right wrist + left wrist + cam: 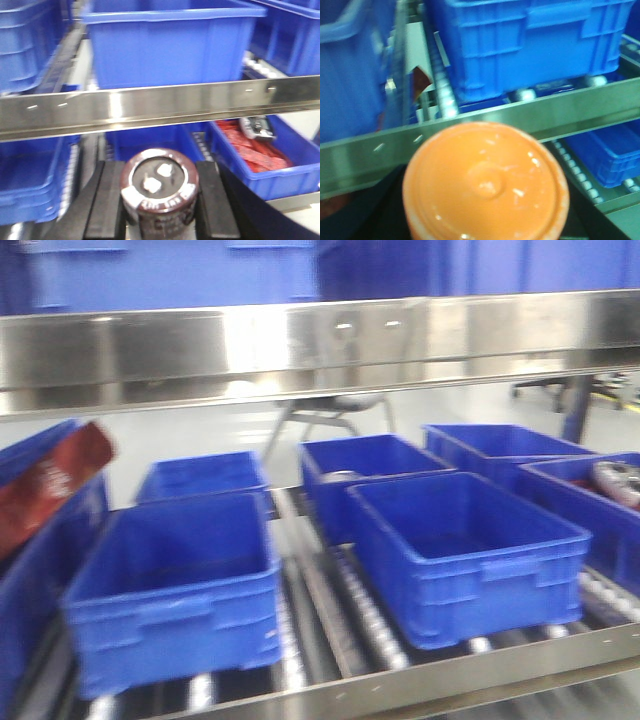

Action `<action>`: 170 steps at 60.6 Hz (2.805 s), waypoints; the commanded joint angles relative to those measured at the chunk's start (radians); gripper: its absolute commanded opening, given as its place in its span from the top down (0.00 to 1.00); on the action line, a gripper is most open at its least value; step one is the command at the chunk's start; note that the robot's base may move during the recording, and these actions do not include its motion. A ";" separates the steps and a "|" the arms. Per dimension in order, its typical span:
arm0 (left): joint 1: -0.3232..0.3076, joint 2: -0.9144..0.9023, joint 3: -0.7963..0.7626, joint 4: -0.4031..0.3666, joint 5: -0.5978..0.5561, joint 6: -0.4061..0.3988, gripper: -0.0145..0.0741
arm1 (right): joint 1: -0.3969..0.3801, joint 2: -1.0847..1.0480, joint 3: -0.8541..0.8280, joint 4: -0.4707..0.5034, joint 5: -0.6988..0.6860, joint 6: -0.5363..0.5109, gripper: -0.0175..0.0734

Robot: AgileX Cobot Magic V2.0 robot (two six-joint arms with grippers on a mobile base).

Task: Place cylindrical capacitor in blue bin on shelf
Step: 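Drive up to the shelf and align with the blue bins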

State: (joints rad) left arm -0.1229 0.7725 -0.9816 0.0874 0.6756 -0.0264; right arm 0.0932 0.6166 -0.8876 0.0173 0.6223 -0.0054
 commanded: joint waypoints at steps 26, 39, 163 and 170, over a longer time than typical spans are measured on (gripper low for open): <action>-0.004 0.002 0.000 -0.002 -0.020 -0.002 0.96 | 0.001 0.000 -0.007 -0.004 -0.024 -0.004 0.85; -0.004 0.002 0.000 -0.002 -0.020 -0.002 0.96 | 0.001 0.000 -0.007 -0.004 -0.024 -0.004 0.85; -0.004 0.002 0.000 -0.002 -0.020 -0.002 0.96 | 0.001 0.000 -0.007 -0.004 -0.024 -0.004 0.85; -0.004 0.002 0.000 -0.002 -0.020 -0.002 0.96 | 0.001 0.000 -0.007 -0.004 -0.024 -0.004 0.85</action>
State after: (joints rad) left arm -0.1229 0.7782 -0.9816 0.0874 0.6756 -0.0264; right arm 0.0932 0.6166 -0.8876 0.0173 0.6223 -0.0054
